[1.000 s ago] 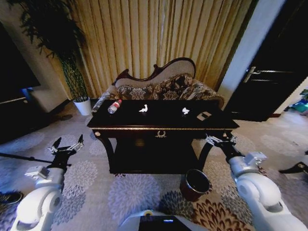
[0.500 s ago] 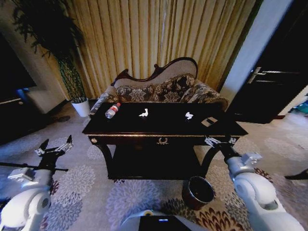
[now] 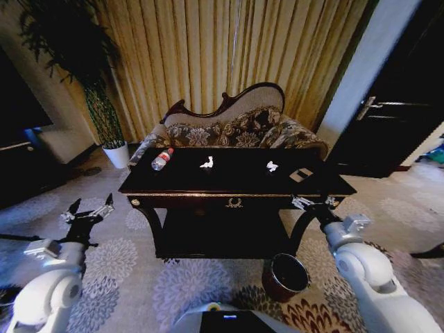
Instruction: Move to the front of the table and place the trash on the table into the trash bin.
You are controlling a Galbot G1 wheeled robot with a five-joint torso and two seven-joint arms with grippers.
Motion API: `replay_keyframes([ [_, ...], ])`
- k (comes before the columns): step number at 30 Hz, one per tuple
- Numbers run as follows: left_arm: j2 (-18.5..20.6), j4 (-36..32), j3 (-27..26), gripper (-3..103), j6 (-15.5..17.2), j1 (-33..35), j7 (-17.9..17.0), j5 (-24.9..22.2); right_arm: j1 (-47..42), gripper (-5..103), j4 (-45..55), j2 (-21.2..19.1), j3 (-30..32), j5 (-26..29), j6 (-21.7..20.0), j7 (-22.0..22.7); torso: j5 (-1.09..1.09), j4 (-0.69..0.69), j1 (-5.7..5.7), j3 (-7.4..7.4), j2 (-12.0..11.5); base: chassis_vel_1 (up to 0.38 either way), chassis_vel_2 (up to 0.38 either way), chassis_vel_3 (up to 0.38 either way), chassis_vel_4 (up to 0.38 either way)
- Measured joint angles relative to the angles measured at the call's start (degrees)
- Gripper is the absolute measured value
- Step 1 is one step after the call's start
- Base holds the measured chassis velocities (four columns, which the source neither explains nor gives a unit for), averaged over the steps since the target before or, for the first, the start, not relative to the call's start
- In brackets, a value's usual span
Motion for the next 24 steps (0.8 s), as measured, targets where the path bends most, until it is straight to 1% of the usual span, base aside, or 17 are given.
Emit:
replay_keyframes([
  [1,-0.14,-0.26,0.2,100,0.11,-0.08,-0.31,0.28,0.45,100,-0.17,-0.4,0.16,0.65,-0.26,0.0,-0.01,0.01,0.0,0.0,0.0,0.0,0.0,0.0,0.0],
  [2,-0.13,-1.37,0.45,100,1.23,-0.01,-1.23,0.3,1.07,100,-0.23,-0.99,0.62,2.0,-1.24,0.1,-0.01,0.0,0.01,0.01,0.0,0.0,0.0,0.0,0.0],
  [3,-0.13,-1.37,0.45,100,1.23,-0.01,-1.23,0.3,1.07,100,-0.23,-0.99,0.62,2.0,-1.24,0.1,-0.01,0.0,0.01,0.01,0.0,0.0,0.0,0.0,0.0],
  [5,0.22,-3.47,0.59,100,4.06,0.42,-2.68,-0.86,2.35,100,-0.16,-1.33,0.62,4.24,-3.77,1.19,0.01,0.0,0.01,0.01,-0.01,0.0,0.0,0.0,0.0],
  [6,0.22,-3.47,0.59,100,4.06,0.42,-2.68,-0.86,2.35,100,-0.16,-1.33,0.62,4.24,-3.77,1.19,0.01,0.0,0.01,0.01,-0.01,0.0,0.0,0.0,0.0],
  [8,0.77,-4.12,0.74,100,5.34,0.44,-3.72,-1.66,3.73,100,0.32,-1.04,0.14,6.11,-6.71,2.47,0.01,0.0,0.01,0.01,0.0,0.0,0.0,0.0,0.0],
  [9,0.77,-4.12,0.74,100,5.34,0.44,-3.72,-1.66,3.73,100,0.32,-1.04,0.14,6.11,-6.71,2.47,0.01,0.0,0.01,0.01,0.0,0.0,0.0,0.0,0.0],
  [11,1.54,-4.77,0.28,100,6.97,0.73,-4.26,-2.28,5.37,100,0.31,-0.66,-0.36,6.7,-8.94,2.79,-0.01,0.0,0.0,0.0,0.0,0.0,0.0,0.0,0.0],
  [12,1.54,-4.77,0.28,100,6.97,0.73,-4.26,-2.28,5.37,100,0.31,-0.66,-0.36,6.7,-8.94,2.79,-0.01,0.0,0.0,0.0,0.0,0.0,0.0,0.0,0.0],
  [14,2.54,-5.22,-0.65,100,7.54,0.71,-4.63,-3.36,6.91,100,-0.25,-0.74,-0.61,6.89,-10.69,2.85,-0.01,0.0,0.0,0.01,0.0,0.0,0.0,0.0,0.0],
  [19,4.06,-5.84,-2.37,100,7.74,0.55,-4.83,-5.63,9.53,100,-2.15,-1.28,-0.64,7.19,-11.67,2.93,0.0,0.0,0.01,0.01,-0.01,0.0,0.0,0.0,0.0],
  [22,5.41,-6.14,-3.44,100,7.31,0.59,-4.59,-8.06,11.74,100,-3.64,-1.97,-0.1,9.48,-12.38,3.79,0.0,0.0,0.01,0.01,-0.01,0.0,0.0,0.0,0.0],
  [24,5.69,-6.16,-3.47,100,7.09,0.54,-4.49,-8.63,12.16,100,-3.9,-2.1,-0.05,10.02,-12.5,3.95,0.0,0.0,0.01,0.01,0.0,0.0,0.0,0.0,0.0],
])
